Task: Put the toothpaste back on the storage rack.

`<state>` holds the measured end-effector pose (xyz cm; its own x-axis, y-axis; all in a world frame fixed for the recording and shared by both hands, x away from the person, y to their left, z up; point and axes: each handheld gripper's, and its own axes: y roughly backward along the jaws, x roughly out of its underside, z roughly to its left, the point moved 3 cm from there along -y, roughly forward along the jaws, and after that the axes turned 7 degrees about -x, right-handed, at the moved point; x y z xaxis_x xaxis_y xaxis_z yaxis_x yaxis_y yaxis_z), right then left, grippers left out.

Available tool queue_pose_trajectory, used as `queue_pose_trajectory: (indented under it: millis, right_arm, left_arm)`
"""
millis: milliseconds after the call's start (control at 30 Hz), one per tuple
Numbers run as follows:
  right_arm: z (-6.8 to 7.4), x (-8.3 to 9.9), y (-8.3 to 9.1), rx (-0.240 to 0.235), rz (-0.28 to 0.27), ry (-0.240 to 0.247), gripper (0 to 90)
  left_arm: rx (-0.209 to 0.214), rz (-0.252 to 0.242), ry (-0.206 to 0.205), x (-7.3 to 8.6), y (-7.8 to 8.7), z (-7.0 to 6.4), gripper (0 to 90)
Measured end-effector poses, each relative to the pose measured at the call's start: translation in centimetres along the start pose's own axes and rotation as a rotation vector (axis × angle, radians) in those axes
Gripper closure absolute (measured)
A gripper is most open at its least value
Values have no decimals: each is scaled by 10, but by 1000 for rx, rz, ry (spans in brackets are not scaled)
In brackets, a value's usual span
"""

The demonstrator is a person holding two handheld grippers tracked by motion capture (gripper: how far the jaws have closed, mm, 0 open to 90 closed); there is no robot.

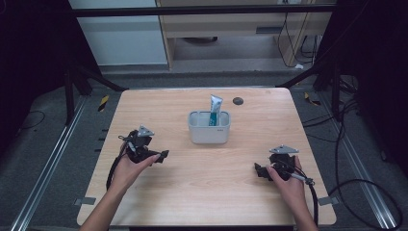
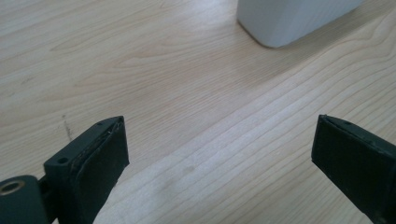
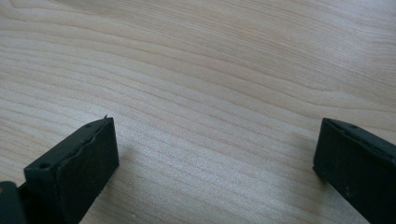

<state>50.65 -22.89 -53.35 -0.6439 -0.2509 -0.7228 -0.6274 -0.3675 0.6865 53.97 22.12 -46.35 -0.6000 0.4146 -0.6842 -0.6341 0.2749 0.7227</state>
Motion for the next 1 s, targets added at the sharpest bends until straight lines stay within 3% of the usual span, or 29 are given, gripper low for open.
queue_pose_trajectory:
  millis: [200, 333, 633, 1000]
  right_arm:
    - [0, 0, 0, 0, 0, 0, 3]
    - [0, 0, 0, 0, 0, -1, 3]
    - [0, 0, 0, 0, 0, 0, 3]
    - [0, 0, 0, 0, 0, 0, 3]
  left_arm:
    - [-37, 27, -3, 13, -2, 13, 33]
    - [-41, 44, 16, 24, -4, 21, 33]
    - [-49, 36, 44, 37, -12, 34, 34]
    - [-103, 41, 87, 53, -21, 54, 37]
